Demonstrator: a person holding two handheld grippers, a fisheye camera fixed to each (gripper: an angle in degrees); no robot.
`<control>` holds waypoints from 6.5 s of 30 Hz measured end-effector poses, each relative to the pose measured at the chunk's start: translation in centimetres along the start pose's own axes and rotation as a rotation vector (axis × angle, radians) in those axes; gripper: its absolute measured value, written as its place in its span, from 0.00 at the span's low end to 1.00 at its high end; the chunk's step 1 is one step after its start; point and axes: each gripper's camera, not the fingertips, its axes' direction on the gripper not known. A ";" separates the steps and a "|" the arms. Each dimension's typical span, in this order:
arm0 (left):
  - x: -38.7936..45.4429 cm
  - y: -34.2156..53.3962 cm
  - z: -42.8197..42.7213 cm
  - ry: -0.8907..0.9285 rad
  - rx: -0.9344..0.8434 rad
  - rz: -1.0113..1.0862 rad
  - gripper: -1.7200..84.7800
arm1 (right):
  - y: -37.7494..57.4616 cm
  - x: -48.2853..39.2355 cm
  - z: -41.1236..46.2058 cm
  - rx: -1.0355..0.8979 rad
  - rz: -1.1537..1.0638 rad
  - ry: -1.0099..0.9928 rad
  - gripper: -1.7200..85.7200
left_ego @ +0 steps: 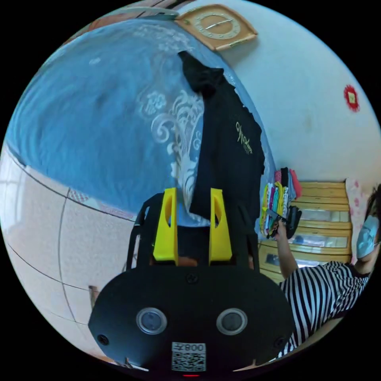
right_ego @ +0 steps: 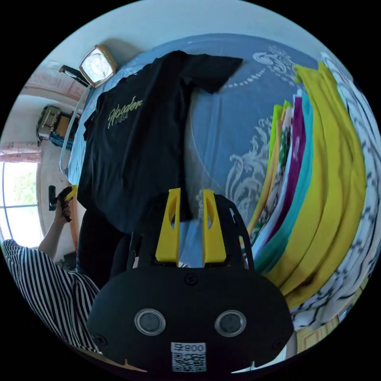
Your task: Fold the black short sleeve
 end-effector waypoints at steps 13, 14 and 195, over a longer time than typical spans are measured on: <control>-2.0 5.4 1.7 0.055 -0.065 0.026 0.15 | 5.6 1.6 3.4 -0.002 0.029 0.073 0.11; -2.0 5.7 2.4 0.054 -0.091 0.027 0.14 | 5.9 1.6 3.5 -0.003 0.029 0.077 0.11; 56.4 -36.0 109.7 0.002 -0.250 1.196 0.03 | -11.3 -0.1 5.4 0.350 -0.249 -0.193 0.02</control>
